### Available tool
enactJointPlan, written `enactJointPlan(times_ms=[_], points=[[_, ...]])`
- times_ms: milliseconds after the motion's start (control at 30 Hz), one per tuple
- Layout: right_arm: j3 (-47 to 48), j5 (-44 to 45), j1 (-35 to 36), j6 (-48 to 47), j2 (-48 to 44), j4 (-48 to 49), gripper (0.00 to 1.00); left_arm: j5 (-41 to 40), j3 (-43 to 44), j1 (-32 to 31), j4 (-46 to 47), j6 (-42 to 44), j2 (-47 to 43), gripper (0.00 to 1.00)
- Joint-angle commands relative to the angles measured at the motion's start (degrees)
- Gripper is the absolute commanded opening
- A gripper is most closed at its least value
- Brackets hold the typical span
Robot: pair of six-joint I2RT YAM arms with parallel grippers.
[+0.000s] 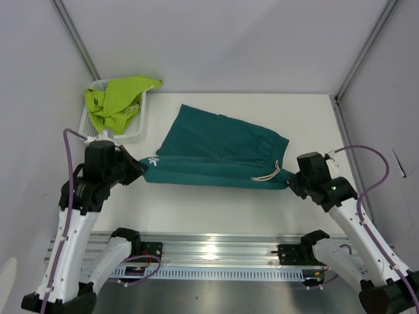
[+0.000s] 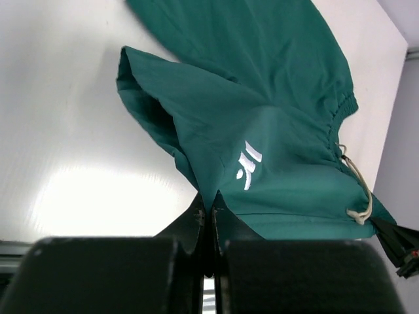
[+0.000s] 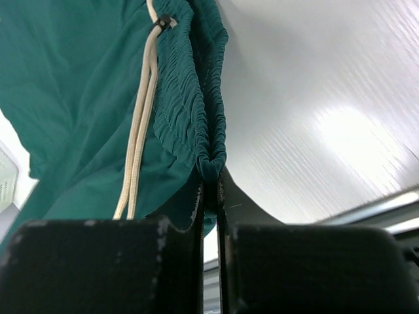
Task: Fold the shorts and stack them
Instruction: Fold the shorts
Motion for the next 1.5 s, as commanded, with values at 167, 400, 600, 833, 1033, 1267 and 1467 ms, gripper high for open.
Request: enactJointPlan(times_ms=[167, 400, 600, 833, 1033, 1267, 1467], points=[[-1.75, 6.23, -0.64, 1.98, -8.32, -13.58, 0.00, -1.94, -3.61, 1.65, -1.46, 2.20, -4.65, 0.00], [0.78, 7.80, -0.91, 3.03, -5.87, -14.20, 0.00, -3.09, 2.28, 1.65, 0.91, 4.74, 5.53, 0.00], [6.94, 9.82, -1.87, 3.04, 0.54, -14.03, 0.00, -4.31, 14.13, 1.65, 0.65, 7.29, 18.10, 0.00], [12.04, 10.44, -4.68, 2.51, 7.93, -11.57, 0.00, -7.13, 22.58, 1.74, -0.41, 8.79, 28.56, 0.00], [18.28, 8.16, -9.35, -0.91, 14.26, -10.33, 0.00, -6.16, 27.94, 1.82, -1.02, 9.49, 37.88, 0.00], [20.56, 6.23, -12.59, -3.81, 17.16, -9.19, 0.00, -3.97, 26.98, 1.91, 3.02, 9.67, 42.71, 0.00], [23.99, 5.08, -15.67, -5.93, 22.87, -8.58, 0.00, -2.82, 31.72, 2.35, 0.56, 9.93, 50.80, 0.00]])
